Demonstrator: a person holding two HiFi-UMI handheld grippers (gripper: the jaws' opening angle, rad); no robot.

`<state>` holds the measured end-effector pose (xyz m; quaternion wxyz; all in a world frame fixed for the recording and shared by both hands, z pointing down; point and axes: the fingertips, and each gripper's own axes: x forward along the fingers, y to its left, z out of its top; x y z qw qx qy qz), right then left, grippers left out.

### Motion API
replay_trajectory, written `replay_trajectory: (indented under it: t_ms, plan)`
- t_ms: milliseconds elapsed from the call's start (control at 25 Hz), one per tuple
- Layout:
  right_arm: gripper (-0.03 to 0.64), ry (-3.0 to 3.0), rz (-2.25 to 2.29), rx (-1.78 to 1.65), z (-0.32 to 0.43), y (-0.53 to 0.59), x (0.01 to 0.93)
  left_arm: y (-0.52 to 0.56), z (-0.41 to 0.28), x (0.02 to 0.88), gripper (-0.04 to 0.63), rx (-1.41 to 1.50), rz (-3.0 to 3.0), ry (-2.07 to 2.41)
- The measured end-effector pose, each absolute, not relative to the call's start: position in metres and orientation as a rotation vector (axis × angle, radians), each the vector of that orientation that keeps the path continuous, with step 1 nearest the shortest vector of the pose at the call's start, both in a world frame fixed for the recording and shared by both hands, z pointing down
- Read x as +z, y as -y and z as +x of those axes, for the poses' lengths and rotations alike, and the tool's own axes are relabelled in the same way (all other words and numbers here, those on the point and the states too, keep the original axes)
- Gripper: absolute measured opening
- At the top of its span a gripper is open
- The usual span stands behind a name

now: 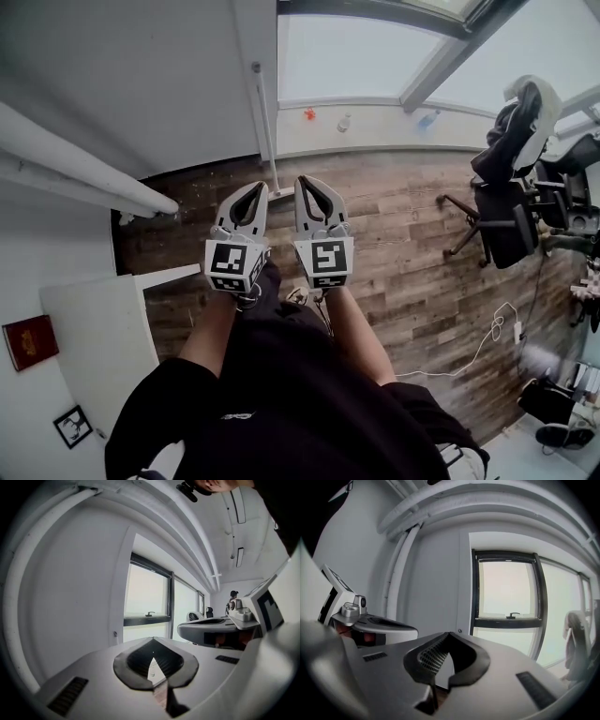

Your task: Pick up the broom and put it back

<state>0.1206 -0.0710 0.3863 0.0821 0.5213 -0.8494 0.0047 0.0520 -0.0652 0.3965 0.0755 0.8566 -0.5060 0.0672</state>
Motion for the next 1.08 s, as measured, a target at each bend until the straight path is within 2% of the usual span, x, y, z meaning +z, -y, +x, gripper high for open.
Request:
replay_trajectory:
  t_ms: [720, 1080]
  plan:
    - [0.021, 2.469, 1.678, -0.074, 0.168, 0.027, 0.359, 0.034, 0.112, 0.364, 0.000, 0.166, 2.700, 1.397]
    - [0.021, 2.466, 1.705, -0.077, 0.171, 0.018, 0.353, 0.027, 0.119, 0.361, 0.000, 0.177, 2.731, 1.368]
